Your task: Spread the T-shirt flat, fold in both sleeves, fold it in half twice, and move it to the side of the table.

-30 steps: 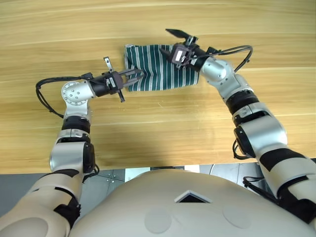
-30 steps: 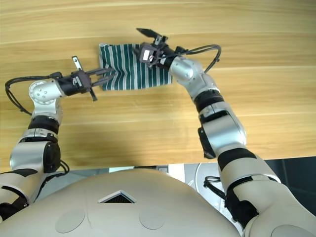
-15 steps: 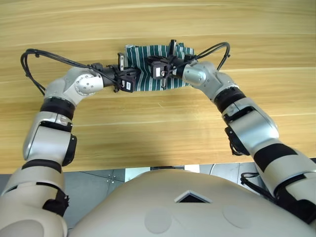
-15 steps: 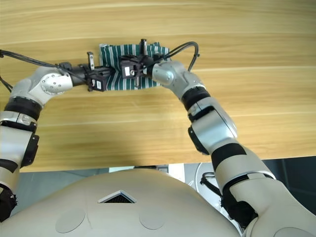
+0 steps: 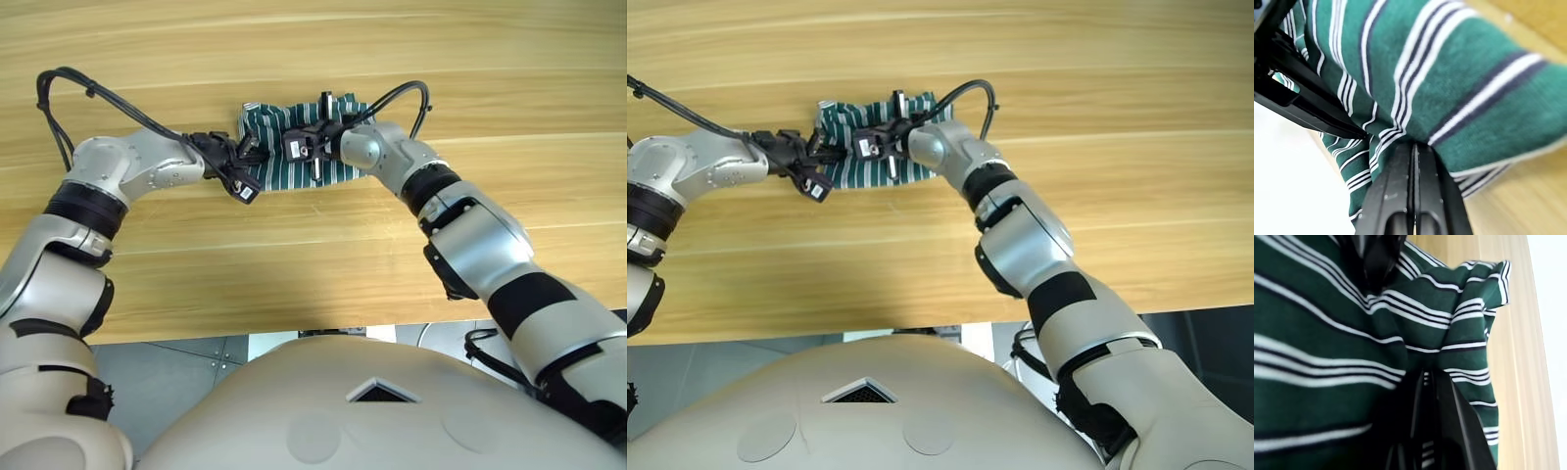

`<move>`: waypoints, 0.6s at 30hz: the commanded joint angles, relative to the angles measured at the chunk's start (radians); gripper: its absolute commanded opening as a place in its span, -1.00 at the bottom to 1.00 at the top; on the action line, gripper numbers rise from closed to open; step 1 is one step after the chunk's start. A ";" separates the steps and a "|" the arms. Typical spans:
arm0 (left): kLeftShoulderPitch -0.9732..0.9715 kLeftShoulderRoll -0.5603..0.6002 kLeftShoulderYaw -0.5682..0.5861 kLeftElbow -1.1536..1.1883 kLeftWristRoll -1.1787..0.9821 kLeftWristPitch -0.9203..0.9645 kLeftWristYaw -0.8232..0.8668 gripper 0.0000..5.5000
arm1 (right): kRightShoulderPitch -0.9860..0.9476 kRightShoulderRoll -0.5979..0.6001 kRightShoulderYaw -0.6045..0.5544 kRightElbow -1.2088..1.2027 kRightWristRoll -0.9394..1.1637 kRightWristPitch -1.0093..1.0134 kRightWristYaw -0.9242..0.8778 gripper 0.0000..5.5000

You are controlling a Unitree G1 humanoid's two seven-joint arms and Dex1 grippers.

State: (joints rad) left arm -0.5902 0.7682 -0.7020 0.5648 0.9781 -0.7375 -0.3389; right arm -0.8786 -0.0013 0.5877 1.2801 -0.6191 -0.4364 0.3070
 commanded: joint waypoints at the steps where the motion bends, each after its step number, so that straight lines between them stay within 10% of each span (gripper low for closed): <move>1: 0.140 0.022 -0.140 0.056 0.119 -0.002 -0.101 -1.00 | 0.040 -0.086 -0.034 0.090 0.005 0.156 -0.022 -0.90; 18: 0.132 -0.013 -0.075 0.006 0.005 0.013 0.016 -1.00 | -0.065 -0.111 -0.270 0.024 0.174 0.046 -0.171 -0.90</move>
State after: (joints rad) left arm -0.5759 0.7885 -0.7211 0.5369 0.9499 -0.7110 -0.3007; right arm -0.9131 -0.1448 0.3099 1.3275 -0.4474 -0.3420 0.1306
